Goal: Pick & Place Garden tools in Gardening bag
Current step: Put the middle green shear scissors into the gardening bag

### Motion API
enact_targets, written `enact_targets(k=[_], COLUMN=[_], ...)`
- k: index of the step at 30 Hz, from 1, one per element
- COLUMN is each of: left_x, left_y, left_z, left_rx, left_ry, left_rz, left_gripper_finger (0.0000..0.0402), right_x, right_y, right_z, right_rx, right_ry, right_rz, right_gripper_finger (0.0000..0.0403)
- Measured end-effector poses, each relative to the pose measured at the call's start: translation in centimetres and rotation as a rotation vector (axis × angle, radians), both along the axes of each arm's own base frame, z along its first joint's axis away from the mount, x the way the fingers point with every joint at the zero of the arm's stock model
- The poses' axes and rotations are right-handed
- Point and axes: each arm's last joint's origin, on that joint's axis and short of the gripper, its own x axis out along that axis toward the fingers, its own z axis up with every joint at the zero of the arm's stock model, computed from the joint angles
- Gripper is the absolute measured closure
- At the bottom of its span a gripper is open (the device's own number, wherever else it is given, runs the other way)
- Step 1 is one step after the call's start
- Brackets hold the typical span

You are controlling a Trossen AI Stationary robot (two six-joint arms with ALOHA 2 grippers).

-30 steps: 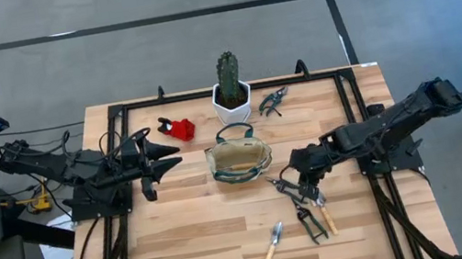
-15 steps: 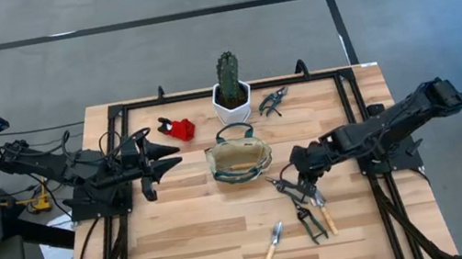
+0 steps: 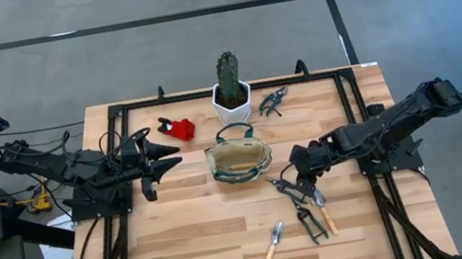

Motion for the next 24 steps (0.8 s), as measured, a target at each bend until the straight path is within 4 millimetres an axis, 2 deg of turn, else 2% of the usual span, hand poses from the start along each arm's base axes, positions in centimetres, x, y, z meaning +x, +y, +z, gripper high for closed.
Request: enact_targets(k=[10, 24], left_x=[0.0, 0.0], left_y=[0.0, 0.0], left_z=[0.0, 0.0], left_rx=[0.0, 0.0], left_ry=[0.0, 0.0], left_rz=[0.0, 0.0], left_gripper_finger=[0.0275, 0.0275], right_x=[-0.7, -1.0], right_y=[-0.2, 0.5], right_z=[-2.5, -3.7], right_rx=[0.016, 0.043], right_ry=[-0.021, -0.077], right_rz=[-0.076, -0.062], right_gripper_finger=[0.025, 0.0266])
